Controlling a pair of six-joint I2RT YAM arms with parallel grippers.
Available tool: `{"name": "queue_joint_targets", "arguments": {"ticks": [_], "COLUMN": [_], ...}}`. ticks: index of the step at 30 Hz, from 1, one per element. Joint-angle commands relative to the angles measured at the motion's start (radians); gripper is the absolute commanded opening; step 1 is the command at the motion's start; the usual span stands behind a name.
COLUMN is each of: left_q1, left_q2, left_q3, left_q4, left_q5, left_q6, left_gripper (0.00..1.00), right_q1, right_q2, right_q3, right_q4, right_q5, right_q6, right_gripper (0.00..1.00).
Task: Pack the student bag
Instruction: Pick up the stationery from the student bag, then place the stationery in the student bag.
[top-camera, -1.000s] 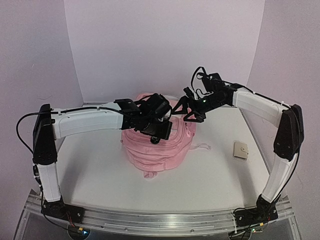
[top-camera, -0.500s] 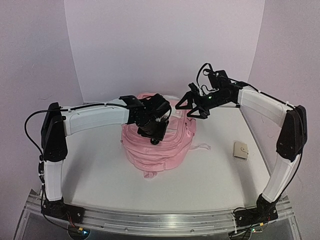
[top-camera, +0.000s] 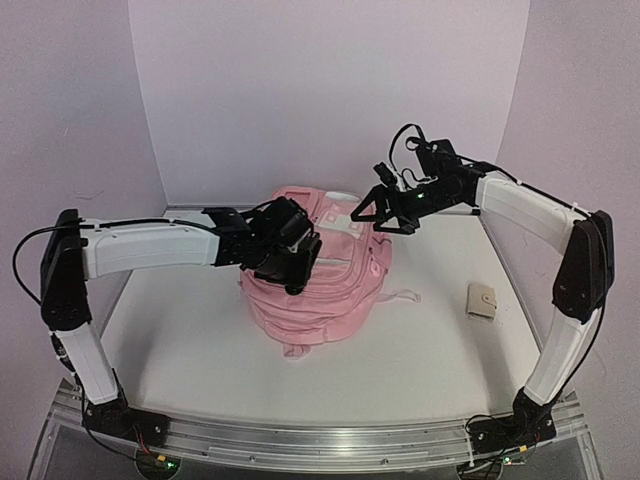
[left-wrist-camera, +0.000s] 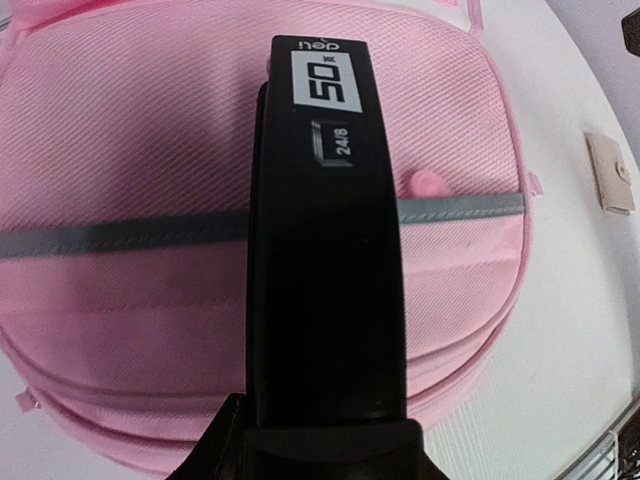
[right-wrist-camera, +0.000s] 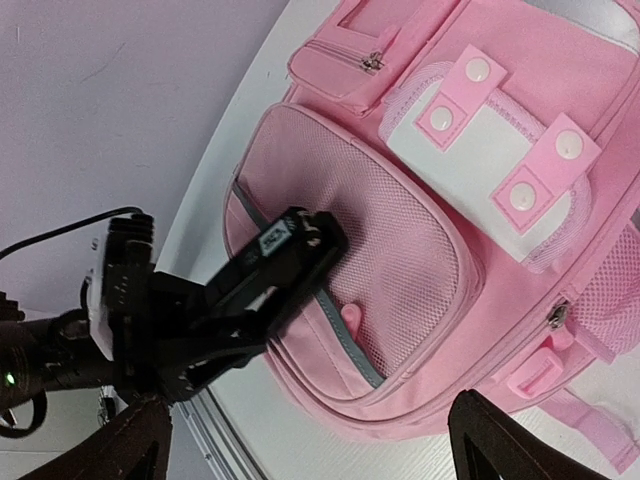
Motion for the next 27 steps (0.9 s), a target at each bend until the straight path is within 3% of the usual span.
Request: {"name": "queue_joint_targets", "arguments": {"ticks": [1, 6, 12, 18, 27], "left_q1": [0.022, 0.038, 0.056, 0.073, 0.075], "left_q2": [-0.217, -0.342, -0.465, -0.574, -0.677], "left_q3": [-0.136, -0.240, -0.331, -0.404, -0.484], "left_q4": [0.195, 0.241, 0.197, 0.148, 0.140], "left_q5": [-0.029, -0.061, -0.174, -0.236, -0.253], "left_q6": [-0.051, -0.097, -0.202, -0.285, -0.334], "left_gripper": [0.00, 0.00, 0.00, 0.00, 0.00], "right_q1": [0.010, 0.106, 0.290, 0.428, 0.483], "right_q2": [0.020, 0.056, 0.077, 0.164, 0.296], "right_q3": [0.090, 0.178, 0.202, 0.237, 0.283], "right_q4": [-0.056, -0.187, -0.196, -0.187, -0.120], "right_q5": [0.023, 0.190, 0.452, 0.672, 0.870], "right_q6": [-0.160, -0.405, -0.636, -0.775, -0.827], "right_gripper": [0.94, 0.81, 0.62, 0.60, 0.57]}}
